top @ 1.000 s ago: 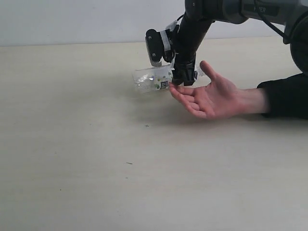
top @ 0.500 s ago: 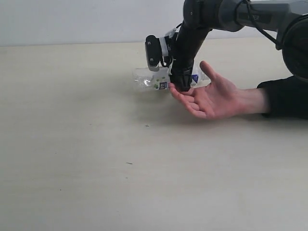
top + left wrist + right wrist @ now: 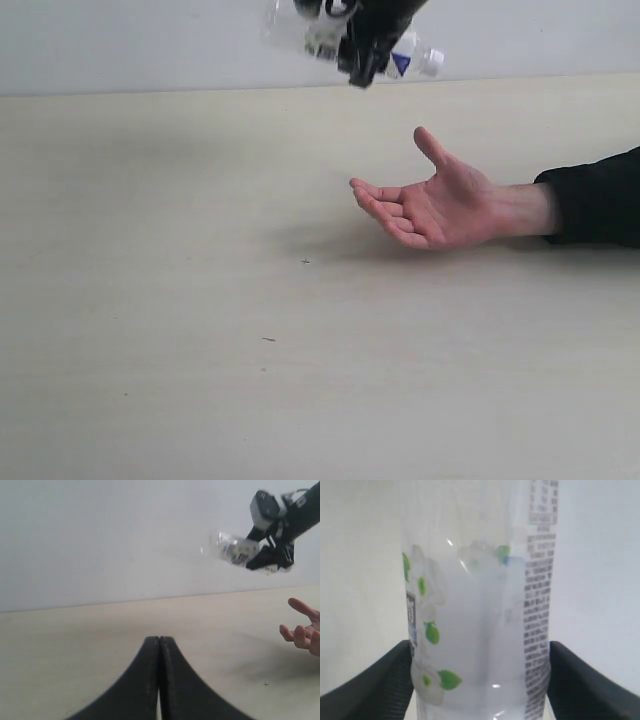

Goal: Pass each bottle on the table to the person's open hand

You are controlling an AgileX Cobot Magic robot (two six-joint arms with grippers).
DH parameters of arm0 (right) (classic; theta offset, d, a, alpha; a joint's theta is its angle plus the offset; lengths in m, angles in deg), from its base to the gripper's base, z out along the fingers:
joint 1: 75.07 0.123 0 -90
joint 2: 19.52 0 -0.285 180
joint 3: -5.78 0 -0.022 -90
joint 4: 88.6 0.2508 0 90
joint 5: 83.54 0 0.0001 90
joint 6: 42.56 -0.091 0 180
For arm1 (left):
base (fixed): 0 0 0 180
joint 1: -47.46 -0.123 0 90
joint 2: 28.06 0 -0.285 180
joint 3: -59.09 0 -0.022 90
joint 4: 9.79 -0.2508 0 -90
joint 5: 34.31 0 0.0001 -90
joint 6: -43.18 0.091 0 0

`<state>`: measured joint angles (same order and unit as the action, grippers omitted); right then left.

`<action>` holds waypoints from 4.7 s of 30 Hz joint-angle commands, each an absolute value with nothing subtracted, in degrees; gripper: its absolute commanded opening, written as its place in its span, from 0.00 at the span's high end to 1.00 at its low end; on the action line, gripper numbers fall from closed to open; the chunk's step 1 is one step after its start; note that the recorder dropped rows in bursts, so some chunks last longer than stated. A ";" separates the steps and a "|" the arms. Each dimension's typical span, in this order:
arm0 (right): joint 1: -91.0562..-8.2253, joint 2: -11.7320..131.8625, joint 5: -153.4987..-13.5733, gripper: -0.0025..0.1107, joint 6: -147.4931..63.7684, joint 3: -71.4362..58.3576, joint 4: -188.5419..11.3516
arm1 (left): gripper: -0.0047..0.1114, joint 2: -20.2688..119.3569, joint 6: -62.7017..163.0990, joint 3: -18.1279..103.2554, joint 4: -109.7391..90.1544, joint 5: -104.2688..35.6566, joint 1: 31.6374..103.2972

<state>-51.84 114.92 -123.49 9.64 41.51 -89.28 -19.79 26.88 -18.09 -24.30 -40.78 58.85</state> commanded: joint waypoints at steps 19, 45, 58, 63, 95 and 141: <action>-51.90 107.80 -153.50 0.98 -37.99 47.48 -92.47 | 0.96 -19.84 26.47 -18.13 -24.24 -40.67 58.76; -52.06 103.86 -147.30 0.95 -39.62 19.46 -88.60 | 0.96 -19.84 26.47 -18.13 -24.24 -40.67 58.76; -52.06 105.71 -149.23 0.23 -38.45 19.46 -88.60 | 0.96 -19.84 26.47 -18.13 -24.24 -40.67 58.76; -52.06 103.13 -149.75 0.18 -37.54 19.46 -89.19 | 0.96 -19.84 26.47 -18.13 -24.24 -40.67 58.76; -52.06 9.86 -112.33 0.96 -44.22 -50.62 -89.96 | 0.96 -19.84 26.47 -18.13 -24.18 -41.49 58.76; -67.61 -10.05 -84.36 0.88 -45.65 -71.44 -87.92 | 0.96 -19.84 26.47 -18.13 -24.18 -41.72 58.76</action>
